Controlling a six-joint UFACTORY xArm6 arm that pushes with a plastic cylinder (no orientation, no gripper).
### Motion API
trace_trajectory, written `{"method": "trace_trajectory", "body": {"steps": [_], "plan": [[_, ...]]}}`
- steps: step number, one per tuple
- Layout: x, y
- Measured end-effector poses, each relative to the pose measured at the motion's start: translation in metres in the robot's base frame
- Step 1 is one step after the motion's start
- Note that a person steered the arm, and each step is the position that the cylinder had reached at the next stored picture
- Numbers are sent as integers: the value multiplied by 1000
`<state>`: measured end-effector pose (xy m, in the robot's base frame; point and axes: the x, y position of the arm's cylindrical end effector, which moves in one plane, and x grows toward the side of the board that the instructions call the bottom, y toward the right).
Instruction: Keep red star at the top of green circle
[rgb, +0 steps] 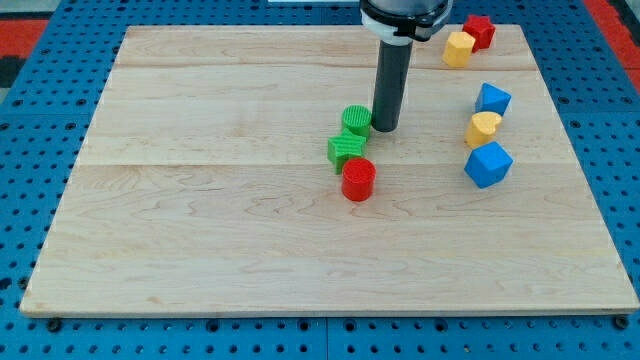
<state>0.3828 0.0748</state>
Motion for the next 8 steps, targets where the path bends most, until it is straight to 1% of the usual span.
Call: {"method": "trace_trajectory", "body": {"steps": [2,3,4,5,6,7,8], "plan": [[-55,27],[-72,71],[-72,134],[-87,208],[-123,269],[-141,270],[-184,259]]}}
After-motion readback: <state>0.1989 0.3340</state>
